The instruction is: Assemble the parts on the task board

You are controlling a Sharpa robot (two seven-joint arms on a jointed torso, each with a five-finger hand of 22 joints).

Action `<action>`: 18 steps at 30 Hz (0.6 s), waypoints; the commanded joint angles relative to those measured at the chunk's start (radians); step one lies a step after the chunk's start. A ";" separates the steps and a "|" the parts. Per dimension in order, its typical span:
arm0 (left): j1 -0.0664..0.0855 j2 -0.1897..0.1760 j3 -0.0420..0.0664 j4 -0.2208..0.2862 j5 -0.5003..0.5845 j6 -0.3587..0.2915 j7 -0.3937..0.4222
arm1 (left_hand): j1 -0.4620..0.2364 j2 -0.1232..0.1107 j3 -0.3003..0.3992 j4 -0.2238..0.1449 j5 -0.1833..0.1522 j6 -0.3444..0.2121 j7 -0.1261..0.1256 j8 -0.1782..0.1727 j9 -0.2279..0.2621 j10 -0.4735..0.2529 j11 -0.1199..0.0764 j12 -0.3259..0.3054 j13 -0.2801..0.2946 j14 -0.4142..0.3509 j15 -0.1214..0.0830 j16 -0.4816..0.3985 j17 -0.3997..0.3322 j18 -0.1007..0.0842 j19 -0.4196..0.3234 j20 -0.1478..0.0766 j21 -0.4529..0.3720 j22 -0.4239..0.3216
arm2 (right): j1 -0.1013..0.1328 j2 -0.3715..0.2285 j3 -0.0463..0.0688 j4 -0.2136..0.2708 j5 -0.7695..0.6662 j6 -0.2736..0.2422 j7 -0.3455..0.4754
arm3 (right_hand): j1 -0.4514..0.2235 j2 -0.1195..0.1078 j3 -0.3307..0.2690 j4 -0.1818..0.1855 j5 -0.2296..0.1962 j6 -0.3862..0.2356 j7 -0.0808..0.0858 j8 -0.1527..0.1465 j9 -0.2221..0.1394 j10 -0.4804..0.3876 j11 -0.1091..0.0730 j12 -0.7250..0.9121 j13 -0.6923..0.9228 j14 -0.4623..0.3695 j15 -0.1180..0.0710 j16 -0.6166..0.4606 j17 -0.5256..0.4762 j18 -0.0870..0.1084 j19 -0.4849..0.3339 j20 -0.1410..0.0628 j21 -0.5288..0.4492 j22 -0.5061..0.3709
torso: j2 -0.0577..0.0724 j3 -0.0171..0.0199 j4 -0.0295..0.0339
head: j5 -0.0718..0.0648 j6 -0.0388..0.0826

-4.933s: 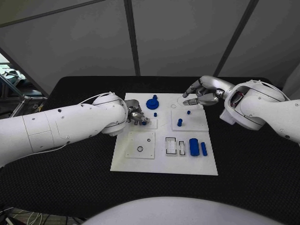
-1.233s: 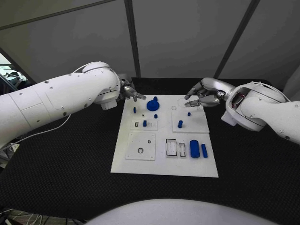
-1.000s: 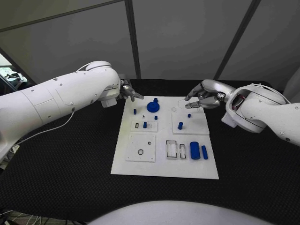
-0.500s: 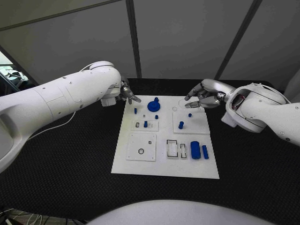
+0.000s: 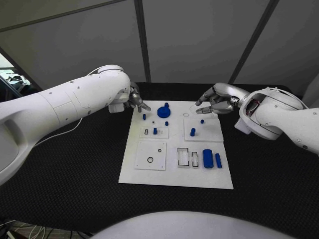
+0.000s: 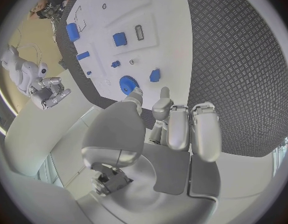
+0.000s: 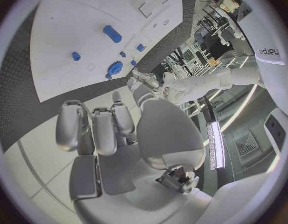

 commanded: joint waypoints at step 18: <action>-0.007 0.015 -0.007 -0.016 -0.007 0.066 0.014 | 0.042 0.032 -0.009 -0.010 0.008 0.042 -0.006 -0.014 -0.032 -0.001 0.001 0.007 0.001 0.046 0.003 0.001 0.044 -0.153 0.015 0.005 0.006 0.101 | 0.002 0.006 0.001 -0.002 -0.002 0.001 0.008 | -0.005 0.006 0.001 0.007 0.004 0.003 -0.003 0.004 -0.001 -0.004 0.001 -0.005 0.000 0.045 -0.007 -0.007 0.007 0.010 -0.005 -0.001 -0.005 -0.001 | 0.000 0.0000 0.0002 | -0.002 -0.004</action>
